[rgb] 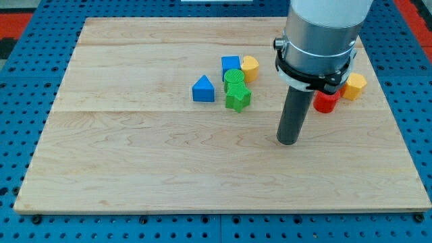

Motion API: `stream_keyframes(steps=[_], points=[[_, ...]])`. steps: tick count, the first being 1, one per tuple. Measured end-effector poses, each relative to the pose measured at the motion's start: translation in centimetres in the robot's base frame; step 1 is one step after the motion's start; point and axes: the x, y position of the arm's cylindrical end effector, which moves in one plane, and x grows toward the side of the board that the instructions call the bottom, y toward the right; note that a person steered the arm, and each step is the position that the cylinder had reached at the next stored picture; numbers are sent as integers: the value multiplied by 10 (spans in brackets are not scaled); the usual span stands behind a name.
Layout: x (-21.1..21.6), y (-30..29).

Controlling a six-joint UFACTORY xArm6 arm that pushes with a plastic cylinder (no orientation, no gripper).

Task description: Slightly move your arm towards the down

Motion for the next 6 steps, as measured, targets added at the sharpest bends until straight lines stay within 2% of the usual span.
stream_keyframes(steps=[6], points=[[8,-1]])
